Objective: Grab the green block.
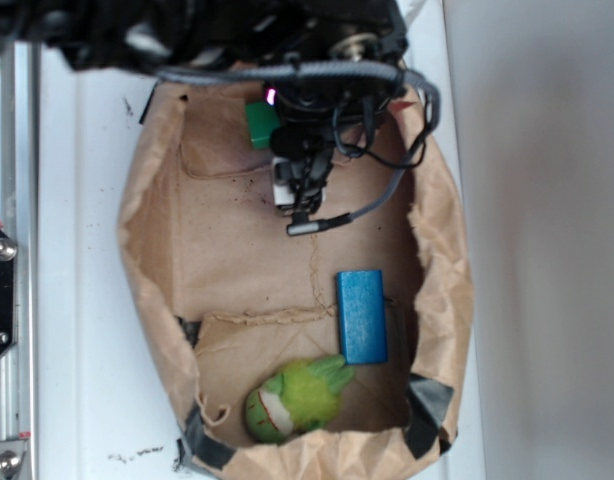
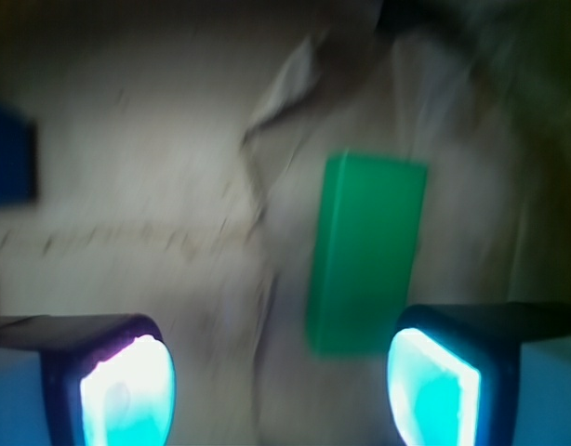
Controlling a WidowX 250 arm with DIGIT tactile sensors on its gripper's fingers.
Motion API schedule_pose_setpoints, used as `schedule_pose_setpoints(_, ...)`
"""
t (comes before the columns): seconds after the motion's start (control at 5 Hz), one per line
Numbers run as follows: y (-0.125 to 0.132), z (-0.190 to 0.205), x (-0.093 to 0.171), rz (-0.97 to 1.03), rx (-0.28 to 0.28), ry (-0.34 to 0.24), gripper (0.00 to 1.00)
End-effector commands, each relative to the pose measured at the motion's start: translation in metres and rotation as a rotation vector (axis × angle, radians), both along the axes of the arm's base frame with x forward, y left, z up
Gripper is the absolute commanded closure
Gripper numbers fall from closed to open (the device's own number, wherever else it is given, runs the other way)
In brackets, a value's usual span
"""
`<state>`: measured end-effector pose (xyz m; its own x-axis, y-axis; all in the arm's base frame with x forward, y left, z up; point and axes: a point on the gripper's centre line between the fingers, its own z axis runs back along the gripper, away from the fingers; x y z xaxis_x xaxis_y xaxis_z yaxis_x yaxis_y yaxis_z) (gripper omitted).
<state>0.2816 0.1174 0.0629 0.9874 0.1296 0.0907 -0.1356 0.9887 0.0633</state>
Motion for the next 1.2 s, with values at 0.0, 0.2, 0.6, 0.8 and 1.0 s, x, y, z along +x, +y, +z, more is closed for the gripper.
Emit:
schedule_pose_setpoints(0.0, 0.034, 0.006, 0.018, 0.058, 0.027, -0.041, 0.00)
schedule_pose_setpoints(0.2, 0.032, 0.007, 0.016, 0.050, 0.029, -0.047, 0.00)
schedule_pose_setpoints(0.6, 0.033, 0.003, 0.016, 0.047, 0.039, -0.063, 0.00)
schedule_pose_setpoints(0.8, 0.036, -0.004, 0.014, 0.017, -0.024, -0.100, 0.00)
schedule_pose_setpoints(1.0, 0.039, -0.012, 0.011, -0.002, -0.060, -0.138, 0.00)
